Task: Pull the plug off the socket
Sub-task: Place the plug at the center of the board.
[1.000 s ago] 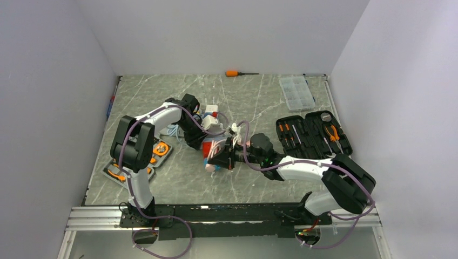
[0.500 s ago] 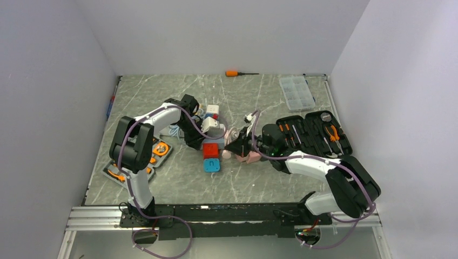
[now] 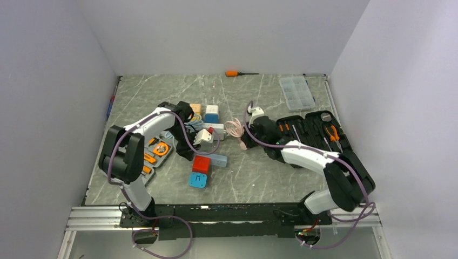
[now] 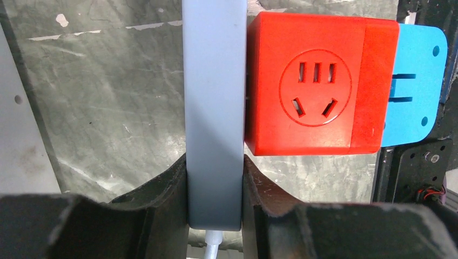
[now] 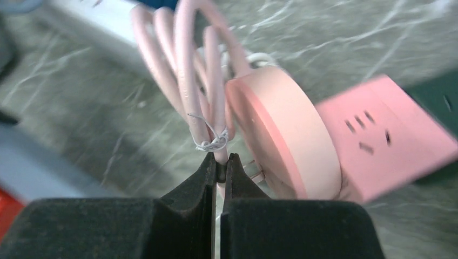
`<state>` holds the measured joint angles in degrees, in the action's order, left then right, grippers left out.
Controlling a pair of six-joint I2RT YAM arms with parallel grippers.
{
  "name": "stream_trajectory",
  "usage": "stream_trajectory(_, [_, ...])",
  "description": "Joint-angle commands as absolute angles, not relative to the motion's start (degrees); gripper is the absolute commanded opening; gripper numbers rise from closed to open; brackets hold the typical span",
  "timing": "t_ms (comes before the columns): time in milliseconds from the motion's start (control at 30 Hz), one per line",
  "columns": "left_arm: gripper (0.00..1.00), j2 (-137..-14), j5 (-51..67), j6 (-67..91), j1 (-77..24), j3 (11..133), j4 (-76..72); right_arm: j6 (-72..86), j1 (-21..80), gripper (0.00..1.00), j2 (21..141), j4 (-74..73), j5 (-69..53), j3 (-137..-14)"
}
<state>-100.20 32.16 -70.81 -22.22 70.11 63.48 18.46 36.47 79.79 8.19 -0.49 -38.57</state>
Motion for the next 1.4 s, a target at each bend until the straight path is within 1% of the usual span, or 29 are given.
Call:
stream_trajectory(0, [0.0, -95.9, 38.0, -71.6, -22.6, 69.4, 68.5, 15.6, 35.4, 0.0, 86.8, -3.2, 16.6, -47.2])
stream_trajectory(67, [0.0, -95.7, 38.8, -70.5, -22.5, 69.5, 68.5, 15.5, 35.4, 0.0, 89.1, -5.0, 16.8, -50.2])
stream_trajectory(100, [0.0, -95.7, 39.5, -69.8, -22.5, 69.7, 68.7, 15.4, 35.4, 0.07, 89.6, -5.8, 15.6, -51.2])
stream_trajectory(167, [0.0, -95.9, 41.3, -68.5, -22.5, 70.4, 69.4, 15.7, 35.5, 0.43, 88.8, -6.5, 13.4, -51.7])
stream_trajectory(200, [0.0, -96.2, 42.2, -67.6, -22.5, 70.6, 69.6, 15.9, 35.6, 0.55, 87.4, -6.5, 12.6, -51.1])
stream_trajectory(233, [0.0, -96.6, 43.1, -66.6, -22.4, 71.0, 69.7, 16.0, 35.6, 0.64, 85.4, -6.0, 11.8, -50.0])
stream_trajectory(400, [0.0, -101.4, 48.1, -64.0, -21.4, 75.7, 74.4, 14.7, 36.2, 0.99, 71.1, -2.0, 8.9, -42.7])
stream_trajectory(467, [0.0, -104.4, 50.7, -63.7, -20.7, 78.8, 78.5, 13.2, 36.6, 1.0, 65.4, -0.4, 6.9, -40.4])
stream_trajectory(600, [0.0, -110.4, 54.6, -67.0, -19.4, 85.4, 88.3, 7.7, 39.5, 1.0, 55.2, 8.8, 4.9, -34.2])
stream_trajectory(700, [0.0, -112.5, 55.1, -65.1, -19.3, 87.4, 90.1, 1.9, 42.7, 1.0, 53.0, 10.5, 2.1, -32.6])
stream_trajectory(833, [0.0, -111.2, 57.0, -66.7, -19.3, 85.6, 90.2, -10.1, 51.6, 1.0, 51.5, 14.4, -0.4, -30.6])
stream_trajectory(1000, [0.0, -109.6, 59.1, -67.4, -19.3, 84.1, 90.4, -16.8, 56.0, 1.0, 53.0, 18.1, -5.3, -27.9])
stream_trajectory(1167, [0.0, -109.3, 60.1, -68.6, -19.3, 82.1, 90.4, -24.3, 62.3, 1.0, 58.3, 21.3, -1.9, -28.3])
stream_trajectory(1367, [0.0, -107.7, 60.8, -71.0, -19.3, 80.0, 90.5, -30.1, 64.8, 1.0, 65.5, 24.0, -0.8, -29.6])
